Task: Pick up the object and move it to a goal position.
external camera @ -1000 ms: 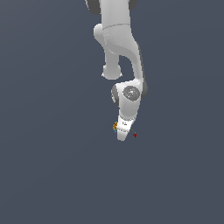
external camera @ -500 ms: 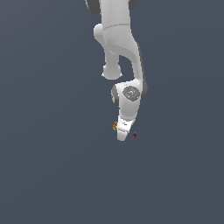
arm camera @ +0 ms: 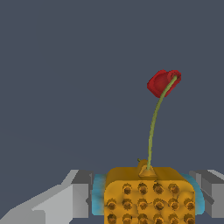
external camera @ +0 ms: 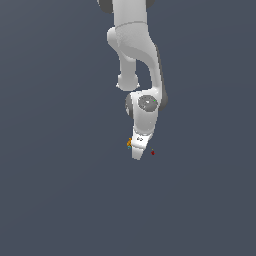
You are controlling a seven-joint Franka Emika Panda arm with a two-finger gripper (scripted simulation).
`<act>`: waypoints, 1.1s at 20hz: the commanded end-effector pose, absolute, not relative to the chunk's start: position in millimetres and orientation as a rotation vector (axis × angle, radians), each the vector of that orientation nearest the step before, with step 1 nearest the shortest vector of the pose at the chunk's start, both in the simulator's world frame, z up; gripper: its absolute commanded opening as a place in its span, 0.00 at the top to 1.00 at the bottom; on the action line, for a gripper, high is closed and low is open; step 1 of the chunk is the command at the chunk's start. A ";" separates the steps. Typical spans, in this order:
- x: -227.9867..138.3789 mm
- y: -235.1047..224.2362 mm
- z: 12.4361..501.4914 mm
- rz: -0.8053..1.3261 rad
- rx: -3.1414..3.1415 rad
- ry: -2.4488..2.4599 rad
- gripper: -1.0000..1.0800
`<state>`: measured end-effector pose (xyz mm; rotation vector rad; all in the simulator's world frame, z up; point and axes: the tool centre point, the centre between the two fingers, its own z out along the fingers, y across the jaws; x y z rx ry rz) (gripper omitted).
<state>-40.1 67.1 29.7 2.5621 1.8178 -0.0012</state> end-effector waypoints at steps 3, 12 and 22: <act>-41.5 51.0 51.7 0.000 2.561 1.817 1.00; -48.2 -4.7 128.3 0.000 2.561 1.818 1.00; -55.2 -78.8 232.1 0.003 2.562 1.821 1.00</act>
